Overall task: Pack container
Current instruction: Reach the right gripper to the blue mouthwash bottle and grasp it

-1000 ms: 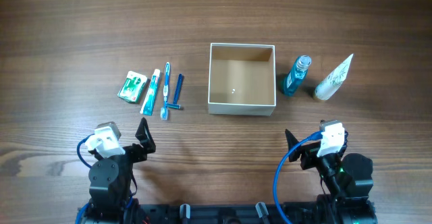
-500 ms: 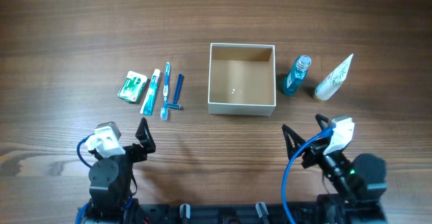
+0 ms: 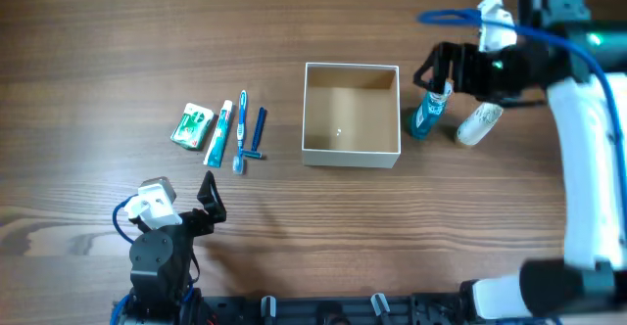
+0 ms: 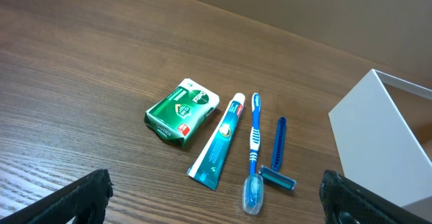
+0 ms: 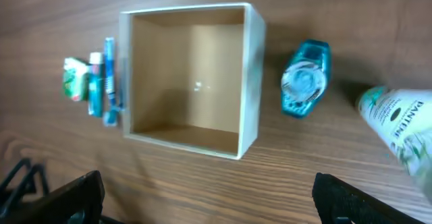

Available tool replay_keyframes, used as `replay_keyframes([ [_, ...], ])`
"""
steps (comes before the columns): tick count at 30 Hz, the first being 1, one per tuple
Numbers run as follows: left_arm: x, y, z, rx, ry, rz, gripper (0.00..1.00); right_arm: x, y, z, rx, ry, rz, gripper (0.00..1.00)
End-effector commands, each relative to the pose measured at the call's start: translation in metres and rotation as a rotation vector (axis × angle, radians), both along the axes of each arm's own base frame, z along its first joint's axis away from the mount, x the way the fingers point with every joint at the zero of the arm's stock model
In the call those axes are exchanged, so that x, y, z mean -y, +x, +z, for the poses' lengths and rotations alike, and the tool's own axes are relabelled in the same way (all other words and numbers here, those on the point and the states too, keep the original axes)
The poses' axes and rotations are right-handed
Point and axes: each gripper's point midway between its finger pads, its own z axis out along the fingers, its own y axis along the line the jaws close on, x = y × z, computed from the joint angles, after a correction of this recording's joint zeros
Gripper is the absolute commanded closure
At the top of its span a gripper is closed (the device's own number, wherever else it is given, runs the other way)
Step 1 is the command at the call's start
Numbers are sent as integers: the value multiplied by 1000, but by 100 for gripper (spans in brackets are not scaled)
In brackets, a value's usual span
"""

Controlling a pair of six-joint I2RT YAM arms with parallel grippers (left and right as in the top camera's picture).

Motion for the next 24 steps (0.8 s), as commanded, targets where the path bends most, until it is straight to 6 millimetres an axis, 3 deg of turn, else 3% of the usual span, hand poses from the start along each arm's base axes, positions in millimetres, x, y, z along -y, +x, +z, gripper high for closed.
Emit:
replay_keyframes([
  [1,1,0,0,4,6,-13,0,22,18,-34,-116,-102,-182,1],
  [2,1,0,0,4,6,-13,0,35,22,-46,-145,-172,-248,2],
  [4,1,0,0,4,6,-13,0,43,26,-58,-175,-216,-274,3],
  [9,1,0,0,4,6,-13,0,39,29,-92,-235,-264,-228,11],
  [12,1,0,0,4,6,-13,0,38,28,-130,-274,-271,-220,16],
  [16,1,0,0,4,6,-13,0,38,24,-158,-290,-267,-220,21],
  [17,1,0,0,4,6,-13,0,37,23,-167,-291,-263,-219,29],
  [19,1,0,0,4,6,-13,0,36,27,-168,-272,-259,-220,47],
  [21,1,0,0,4,6,-13,0,35,32,-162,-236,-254,-219,53],
  [23,1,0,0,4,6,-13,0,33,33,-150,-199,-251,-205,62],
  [24,1,0,0,4,6,-13,0,31,30,-129,-133,-276,-164,65],
])
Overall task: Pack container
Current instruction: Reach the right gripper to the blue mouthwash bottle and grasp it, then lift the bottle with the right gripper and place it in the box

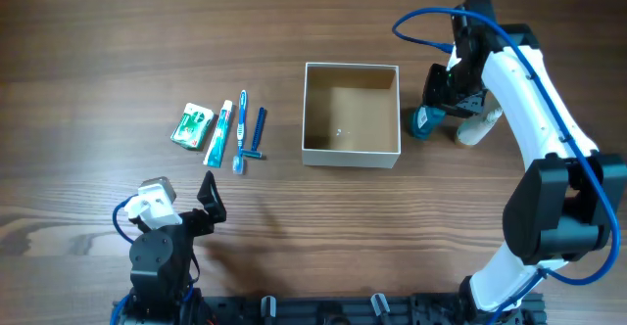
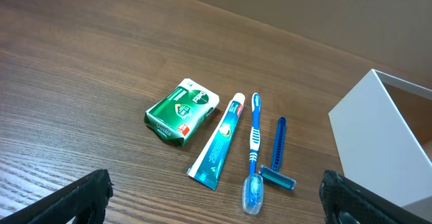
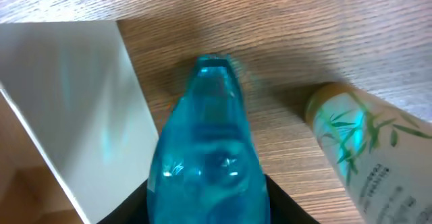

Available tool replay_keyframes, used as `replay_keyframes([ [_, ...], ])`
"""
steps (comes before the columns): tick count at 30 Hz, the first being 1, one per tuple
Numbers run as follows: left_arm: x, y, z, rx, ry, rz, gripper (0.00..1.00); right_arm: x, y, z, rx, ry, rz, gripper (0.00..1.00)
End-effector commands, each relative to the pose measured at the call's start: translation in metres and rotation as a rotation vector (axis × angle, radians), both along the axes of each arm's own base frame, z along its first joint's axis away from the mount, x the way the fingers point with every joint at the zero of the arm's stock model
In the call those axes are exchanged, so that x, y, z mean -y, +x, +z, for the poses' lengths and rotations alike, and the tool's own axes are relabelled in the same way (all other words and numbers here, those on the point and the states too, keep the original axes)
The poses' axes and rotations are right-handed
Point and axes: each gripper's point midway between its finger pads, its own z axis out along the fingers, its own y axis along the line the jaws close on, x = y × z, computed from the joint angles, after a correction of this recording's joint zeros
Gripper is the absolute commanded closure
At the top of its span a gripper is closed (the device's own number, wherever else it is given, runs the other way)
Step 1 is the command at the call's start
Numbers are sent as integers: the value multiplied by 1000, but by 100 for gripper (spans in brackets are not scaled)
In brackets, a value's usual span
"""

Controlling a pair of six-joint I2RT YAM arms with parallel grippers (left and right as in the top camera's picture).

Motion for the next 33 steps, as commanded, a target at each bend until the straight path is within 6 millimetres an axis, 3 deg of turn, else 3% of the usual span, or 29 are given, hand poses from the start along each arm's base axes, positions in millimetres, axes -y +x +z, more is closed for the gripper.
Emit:
replay_keyframes([
  [1,1,0,0,4,6,-13,0,-5,-8,43,113,-55,79,67],
  [4,1,0,0,4,6,-13,0,-12,-19,86,229,-115,117,70],
  [7,1,0,0,4,6,-13,0,-37,-41,140,387,-84,179,75],
  [10,1,0,0,4,6,-13,0,-61,-53,162,459,-48,231,79],
  [12,1,0,0,4,6,-13,0,-78,-51,158,461,-28,248,79],
  [14,1,0,0,4,6,-13,0,-91,-34,138,432,-27,256,78],
  [16,1,0,0,4,6,-13,0,-95,-19,108,364,-43,237,77],
  [18,1,0,0,4,6,-13,0,-102,-3,59,259,-56,224,78],
  [20,1,0,0,4,6,-13,0,-102,9,24,202,-84,220,76],
  [21,1,0,0,4,6,-13,0,-102,13,19,205,-83,212,72],
  [25,1,0,0,4,6,-13,0,-104,30,22,268,-78,200,75],
  [26,1,0,0,4,6,-13,0,-104,30,22,269,-81,211,49],
  [27,1,0,0,4,6,-13,0,-104,29,22,267,-84,232,37],
  [29,1,0,0,4,6,-13,0,-101,21,30,246,-95,256,29],
  [31,1,0,0,4,6,-13,0,-96,10,49,245,-97,260,28],
  [32,1,0,0,4,6,-13,0,-93,2,68,262,-94,258,28],
  [33,1,0,0,4,6,-13,0,-89,-9,99,310,-81,252,26],
])
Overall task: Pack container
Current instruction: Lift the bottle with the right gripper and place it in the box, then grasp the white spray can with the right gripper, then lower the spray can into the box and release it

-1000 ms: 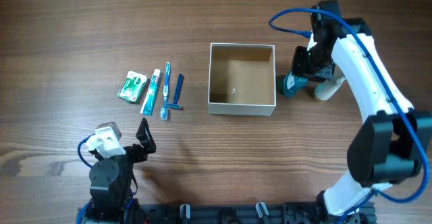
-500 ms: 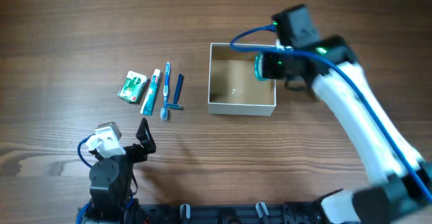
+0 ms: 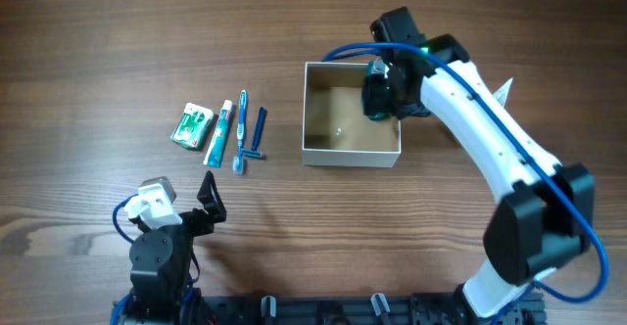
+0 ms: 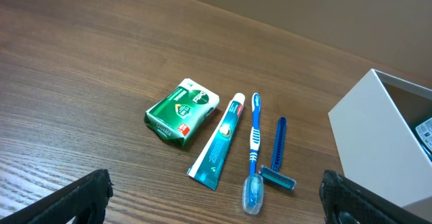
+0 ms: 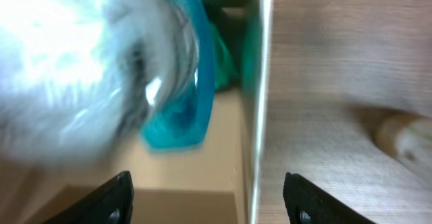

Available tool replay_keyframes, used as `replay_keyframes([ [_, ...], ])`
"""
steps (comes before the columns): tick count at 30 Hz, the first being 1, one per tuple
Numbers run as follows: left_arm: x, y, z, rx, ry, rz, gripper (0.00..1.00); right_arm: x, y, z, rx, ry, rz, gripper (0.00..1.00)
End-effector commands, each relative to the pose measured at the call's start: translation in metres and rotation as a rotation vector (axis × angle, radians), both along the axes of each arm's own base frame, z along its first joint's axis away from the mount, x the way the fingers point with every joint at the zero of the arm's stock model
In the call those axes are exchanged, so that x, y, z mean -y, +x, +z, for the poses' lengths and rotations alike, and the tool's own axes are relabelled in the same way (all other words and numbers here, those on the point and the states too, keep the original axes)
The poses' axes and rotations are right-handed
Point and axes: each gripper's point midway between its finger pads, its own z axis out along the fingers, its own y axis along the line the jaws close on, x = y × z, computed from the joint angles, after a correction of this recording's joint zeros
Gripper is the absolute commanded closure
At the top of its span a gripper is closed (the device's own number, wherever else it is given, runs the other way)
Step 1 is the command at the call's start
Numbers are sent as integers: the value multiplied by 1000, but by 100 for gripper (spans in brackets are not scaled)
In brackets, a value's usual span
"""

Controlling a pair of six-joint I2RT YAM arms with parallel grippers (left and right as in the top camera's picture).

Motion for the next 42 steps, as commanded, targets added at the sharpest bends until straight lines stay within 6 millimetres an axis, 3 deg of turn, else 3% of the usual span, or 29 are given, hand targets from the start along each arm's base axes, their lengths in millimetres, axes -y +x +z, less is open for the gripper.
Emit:
replay_keyframes([
  [1,1,0,0,4,6,-13,0,11,-11,103,221,62,-4,21],
  [3,1,0,0,4,6,-13,0,34,-26,150,347,83,-63,4],
  [4,1,0,0,4,6,-13,0,51,-34,168,394,101,-131,0],
  [6,1,0,0,4,6,-13,0,88,-43,186,446,101,-240,1],
  [7,1,0,0,4,6,-13,0,116,-46,184,432,87,-337,3],
  [8,1,0,0,4,6,-13,0,135,-48,175,395,66,-397,4],
  [10,1,0,0,4,6,-13,0,151,-48,156,319,61,-450,8],
  [14,1,0,0,4,6,-13,0,169,-38,87,83,-47,-558,13],
  [15,1,0,0,4,6,-13,0,170,-35,71,29,-68,-564,18],
  [17,1,0,0,4,6,-13,0,170,-30,48,-42,-84,-559,27],
  [18,1,0,0,4,6,-13,0,170,-28,40,-65,-90,-559,37],
  [19,1,0,0,4,6,-13,0,170,-27,33,-85,-95,-558,59],
  [22,1,0,0,4,6,-13,0,170,-24,36,-65,-90,-558,82],
  [23,1,0,0,4,6,-13,0,170,-25,38,-62,-89,-558,96],
  [25,1,0,0,4,6,-13,0,170,-29,48,-39,-84,-555,96],
  [28,1,0,0,4,6,-13,0,159,-40,91,87,-48,-484,96],
  [29,1,0,0,4,6,-13,0,151,-47,114,157,-26,-455,96],
  [32,1,0,0,4,6,-13,0,116,-78,178,362,51,-317,96],
  [33,1,0,0,4,6,-13,0,104,-85,188,394,82,-255,96],
  [34,1,0,0,4,6,-13,0,73,-99,205,439,174,-106,96],
  [37,1,0,0,4,6,-13,0,38,-110,207,423,241,13,96],
  [40,1,0,0,4,6,-13,0,16,-94,175,295,236,53,96],
  [42,1,0,0,4,6,-13,0,13,-83,159,244,210,46,96],
])
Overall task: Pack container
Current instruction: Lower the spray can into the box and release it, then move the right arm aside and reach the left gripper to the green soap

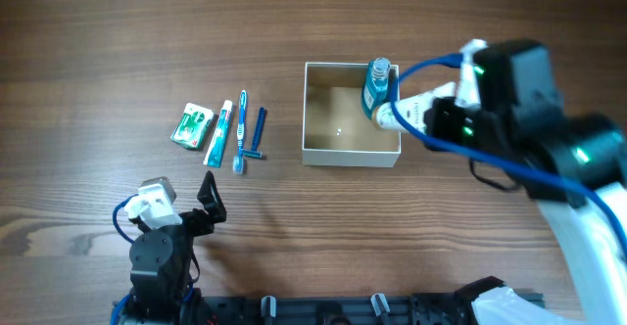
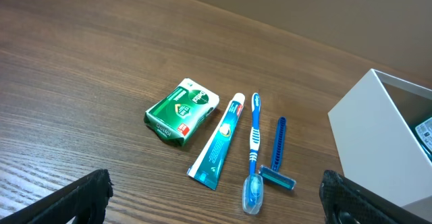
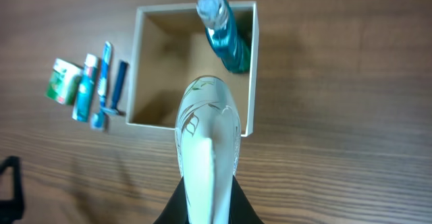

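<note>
The open white box (image 1: 351,149) stands mid-table. A blue bottle (image 1: 378,82) stands upright in its far right corner, also seen in the right wrist view (image 3: 226,32). My right gripper (image 3: 206,200) is shut on a white bottle with a leaf print (image 3: 206,126), held over the box's right wall (image 1: 400,117). Left of the box lie a green pack (image 2: 182,110), a toothpaste tube (image 2: 217,140), a toothbrush (image 2: 254,153) and a blue razor (image 2: 277,153). My left gripper (image 2: 216,207) stands open near the front edge, short of these items.
Bare wooden table (image 1: 118,41) surrounds the box. The right arm (image 1: 529,119) reaches in from the right side. The left arm's base (image 1: 157,247) sits at the front left.
The blue bottle, then held inside the box by my right gripper, now stands free in the box's corner. The right gripper now holds the white bottle over the box's right side.
My right gripper was open above the blue and white bottles right of the box. Then it was shut on the blue bottle, then held it inside the box. Now that bottle stands in the box and the white one is held. The left arm stayed still.
</note>
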Available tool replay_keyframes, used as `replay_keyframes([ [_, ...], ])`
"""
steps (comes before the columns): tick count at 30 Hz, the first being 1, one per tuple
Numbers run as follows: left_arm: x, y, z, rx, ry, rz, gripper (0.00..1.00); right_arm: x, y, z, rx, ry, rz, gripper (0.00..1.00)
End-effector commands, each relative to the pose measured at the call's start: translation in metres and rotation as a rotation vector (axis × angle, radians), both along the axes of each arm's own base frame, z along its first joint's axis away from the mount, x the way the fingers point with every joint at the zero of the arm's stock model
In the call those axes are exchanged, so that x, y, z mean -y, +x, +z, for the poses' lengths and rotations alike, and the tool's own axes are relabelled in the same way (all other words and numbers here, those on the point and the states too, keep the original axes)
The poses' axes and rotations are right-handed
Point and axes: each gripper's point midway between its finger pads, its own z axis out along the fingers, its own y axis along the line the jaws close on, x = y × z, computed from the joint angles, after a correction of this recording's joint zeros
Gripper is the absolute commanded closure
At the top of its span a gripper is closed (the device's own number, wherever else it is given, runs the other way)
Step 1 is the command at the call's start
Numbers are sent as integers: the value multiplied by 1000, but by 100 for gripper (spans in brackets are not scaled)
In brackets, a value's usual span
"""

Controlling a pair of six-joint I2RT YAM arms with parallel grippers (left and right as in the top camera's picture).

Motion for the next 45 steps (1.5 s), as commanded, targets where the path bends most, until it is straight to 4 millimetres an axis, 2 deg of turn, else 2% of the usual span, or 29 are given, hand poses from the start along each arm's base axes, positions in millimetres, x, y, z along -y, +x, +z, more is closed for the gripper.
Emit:
replay_keyframes([
  [1,1,0,0,4,6,-13,0,-14,23,-27,-82,-23,28,96],
  [4,1,0,0,4,6,-13,0,-16,55,-77,-184,-114,3,96],
  [7,1,0,0,4,6,-13,0,-21,82,-110,-211,-149,-15,96],
  [8,1,0,0,4,6,-13,0,-22,85,-114,-213,-150,-15,91],
  [9,1,0,0,4,6,-12,0,-23,86,-115,-214,-150,-14,69],
  [12,1,0,0,4,6,-12,0,-22,83,-106,-196,-146,-7,38],
  [14,1,0,0,4,6,-13,0,-19,77,-94,-173,-140,-3,28],
  [16,1,0,0,4,6,-12,0,-5,66,-60,-89,-131,-13,15],
  [18,1,0,0,4,6,-12,0,25,58,-20,25,-96,-114,0],
  [19,1,0,0,4,6,-12,0,49,53,0,73,-48,-226,0],
  [21,1,0,0,4,6,-13,0,91,46,19,120,21,-382,0],
  [23,1,0,0,4,6,-13,0,125,43,19,105,69,-483,0],
  [26,9,3,7,35,-45,-40,0,164,37,0,13,84,-610,0],
  [29,31,5,25,100,-122,-155,0,172,41,-15,-43,75,-628,0],
  [30,32,4,33,106,-163,-152,0,172,43,-20,-58,74,-629,0],
  [33,12,-3,71,77,-148,-36,1,173,48,-30,-92,72,-630,0],
  [35,0,3,100,-7,-46,14,0,174,51,-34,-104,70,-631,0],
  [37,-7,22,121,-127,59,35,0,175,53,-39,-119,70,-631,0],
  [39,-7,64,131,-273,199,-18,0,175,54,-42,-130,69,-631,0],
  [40,-9,78,127,-325,244,-36,0,175,55,-43,-132,68,-631,0],
  [42,-17,119,96,-531,312,-73,0,175,55,-44,-135,68,-631,0],
  [45,-7,142,42,-692,269,-131,0,175,55,-44,-135,68,-631,0],
])
